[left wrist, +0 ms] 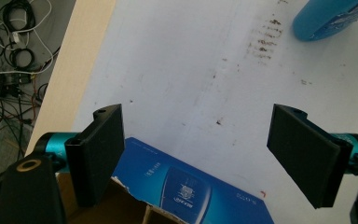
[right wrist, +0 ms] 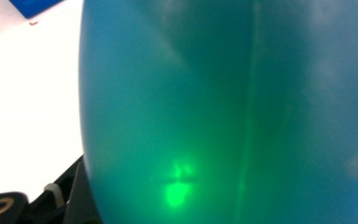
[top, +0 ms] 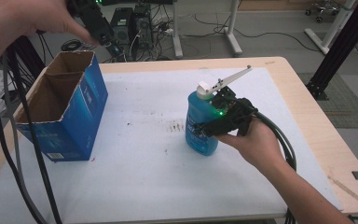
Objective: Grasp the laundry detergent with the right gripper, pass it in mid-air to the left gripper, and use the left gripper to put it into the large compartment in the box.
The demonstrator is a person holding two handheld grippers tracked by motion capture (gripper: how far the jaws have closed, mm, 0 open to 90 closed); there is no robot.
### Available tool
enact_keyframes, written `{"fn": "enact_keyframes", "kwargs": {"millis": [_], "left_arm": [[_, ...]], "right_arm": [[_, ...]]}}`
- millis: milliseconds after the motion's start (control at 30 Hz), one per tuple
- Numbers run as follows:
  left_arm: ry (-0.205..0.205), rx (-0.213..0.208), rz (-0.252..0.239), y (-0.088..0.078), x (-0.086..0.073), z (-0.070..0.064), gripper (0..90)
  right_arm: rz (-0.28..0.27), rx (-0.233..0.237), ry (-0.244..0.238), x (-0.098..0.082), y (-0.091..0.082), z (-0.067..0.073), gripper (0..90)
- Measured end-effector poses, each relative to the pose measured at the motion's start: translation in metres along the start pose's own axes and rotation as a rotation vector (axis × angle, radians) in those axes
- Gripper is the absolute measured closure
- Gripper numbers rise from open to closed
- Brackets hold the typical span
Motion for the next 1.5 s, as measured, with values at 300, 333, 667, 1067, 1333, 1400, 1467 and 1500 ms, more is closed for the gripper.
{"fn": "enact_keyframes", "kwargs": {"millis": [300, 333, 667, 1067, 1333, 1400, 1467, 1500], "left_arm": [[0.018, -0.008, -0.001, 0.0, 0.002, -0.005, 19.1], [0.028, -0.008, 0.005, -0.001, 0.002, -0.005, 19.1], [0.047, -0.028, -0.002, -0.002, 0.003, -0.01, 19.1], [0.105, -0.034, -0.028, -0.012, 0.006, -0.023, 19.1], [0.173, -0.089, -0.067, -0.022, 0.008, -0.04, 19.2], [0.185, -0.109, -0.071, -0.024, 0.009, -0.043, 19.2], [0.21, -0.142, -0.08, -0.027, 0.011, -0.049, 19.2], [0.214, -0.153, -0.083, -0.028, 0.011, -0.051, 19.2]], "right_arm": [[-0.017, 0.079, -0.012, -0.005, -0.005, -0.01, 44.7], [-0.023, 0.086, -0.014, -0.005, -0.006, -0.012, 44.7], [-0.048, 0.136, -0.064, 0.002, -0.021, -0.03, 44.8], [-0.09, 0.238, -0.191, 0.024, -0.029, -0.045, 44.8], [-0.111, 0.312, -0.284, 0.042, -0.03, -0.048, 44.8], [-0.112, 0.318, -0.288, 0.043, -0.03, -0.048, 44.8], [-0.122, 0.344, -0.32, 0.052, -0.03, -0.05, 44.8], [-0.122, 0.348, -0.326, 0.055, -0.03, -0.05, 44.8]]}}
Point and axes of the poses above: each handheld gripper's, and its own axes: y roughly forward along the jaws, x roughly out of its top, z roughly to its left, the point moved 1 cm from there along y, roughly forward along the jaws, and after that the axes turned 15 degrees about -y, right-handed, at the moved point
